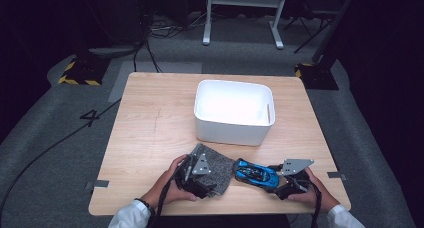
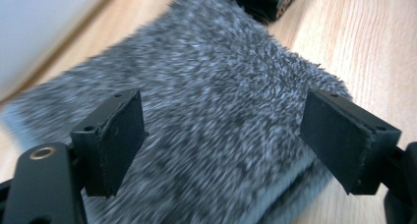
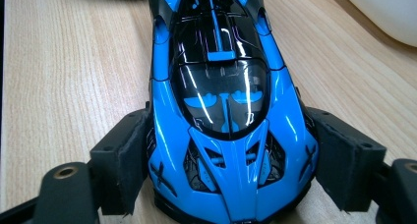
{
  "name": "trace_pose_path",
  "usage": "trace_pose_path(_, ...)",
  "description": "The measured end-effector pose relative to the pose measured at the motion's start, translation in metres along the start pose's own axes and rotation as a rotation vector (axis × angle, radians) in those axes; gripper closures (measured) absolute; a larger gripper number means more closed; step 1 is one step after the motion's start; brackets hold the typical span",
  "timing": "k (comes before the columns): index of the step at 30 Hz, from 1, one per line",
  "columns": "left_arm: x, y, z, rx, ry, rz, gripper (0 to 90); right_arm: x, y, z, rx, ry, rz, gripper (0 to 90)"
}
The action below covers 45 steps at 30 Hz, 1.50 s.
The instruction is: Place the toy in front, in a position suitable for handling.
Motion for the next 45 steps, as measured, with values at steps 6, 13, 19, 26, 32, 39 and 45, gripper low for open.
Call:
trace_pose_path(6,0.004,0.01,0.005,0.026,-0.037,-0.003,15.5,0.0,0.0,0.0,-0.004,-0.001,0.003,22.9)
trace_pose_path(13,0.01,0.015,0.013,-0.03,-0.082,0.026,13.9,0.0,0.0,0.0,0.001,0.003,0.007,22.8)
trace_pose_path(19,0.011,0.012,0.012,-0.007,-0.076,0.023,20.2,0.001,0.0,0.0,0.006,0.004,0.006,22.7)
trace_pose_path(26,0.021,0.005,0.016,-0.029,-0.108,0.0,62.4,0.001,0.001,-0.001,0.004,0.006,0.009,22.7)
trace_pose_path(32,0.025,0.003,0.019,-0.043,-0.114,0.007,73.1,0.001,0.001,-0.001,0.003,0.005,0.007,22.8)
trace_pose_path(39,0.026,-0.001,0.02,-0.055,-0.102,-0.009,76.4,0.0,0.001,-0.001,-0.002,0.0,-0.006,23.6)
trace_pose_path(45,0.03,-0.01,0.02,-0.095,-0.096,-0.031,76.7,0.0,0.001,-0.001,-0.007,-0.01,-0.013,24.9)
Point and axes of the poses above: each handheld gripper's, and its own axes: y roughly forward along the jaws, z roughly out of its underside, x roughly to its left, the point moved 2 cm from there along y, roughly forward along the jaws, and after that the axes turned 5 degrees about y, right-handed, at the moved point
